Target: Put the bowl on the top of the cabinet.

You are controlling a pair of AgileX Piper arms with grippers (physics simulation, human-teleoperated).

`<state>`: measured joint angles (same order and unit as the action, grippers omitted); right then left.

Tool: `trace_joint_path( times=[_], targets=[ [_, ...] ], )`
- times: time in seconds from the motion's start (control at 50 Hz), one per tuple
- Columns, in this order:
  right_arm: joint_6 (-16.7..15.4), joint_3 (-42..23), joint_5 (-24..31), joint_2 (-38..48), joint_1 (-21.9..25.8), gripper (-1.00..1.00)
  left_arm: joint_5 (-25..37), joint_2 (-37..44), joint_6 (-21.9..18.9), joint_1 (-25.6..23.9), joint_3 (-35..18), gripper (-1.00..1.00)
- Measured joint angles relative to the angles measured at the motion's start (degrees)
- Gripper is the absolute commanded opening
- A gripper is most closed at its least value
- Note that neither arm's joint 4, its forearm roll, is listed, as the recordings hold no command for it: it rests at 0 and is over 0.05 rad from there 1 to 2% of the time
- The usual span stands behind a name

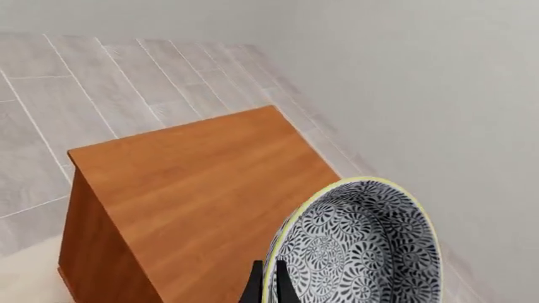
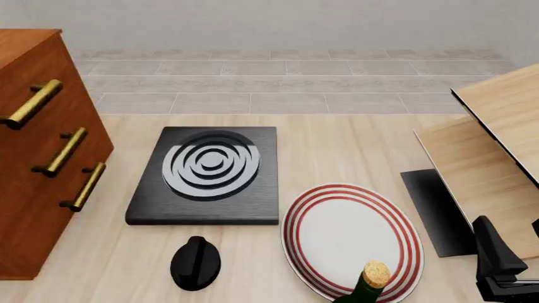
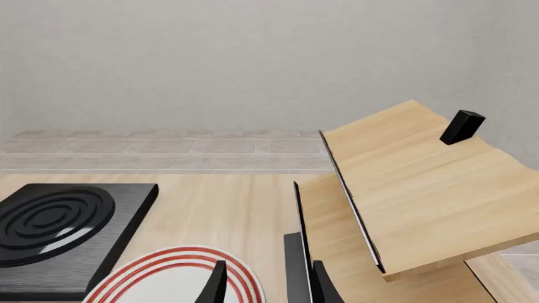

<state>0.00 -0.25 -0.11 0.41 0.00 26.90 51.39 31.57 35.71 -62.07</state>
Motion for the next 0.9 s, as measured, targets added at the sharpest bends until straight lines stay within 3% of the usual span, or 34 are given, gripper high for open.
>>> trace_joint_path(
  times=[0.9],
  targets=[
    [0.0,0.0,0.0,0.0,0.0,1.00,-2.4,6.9,6.0,4.4,-1.8,-1.00]
  ],
)
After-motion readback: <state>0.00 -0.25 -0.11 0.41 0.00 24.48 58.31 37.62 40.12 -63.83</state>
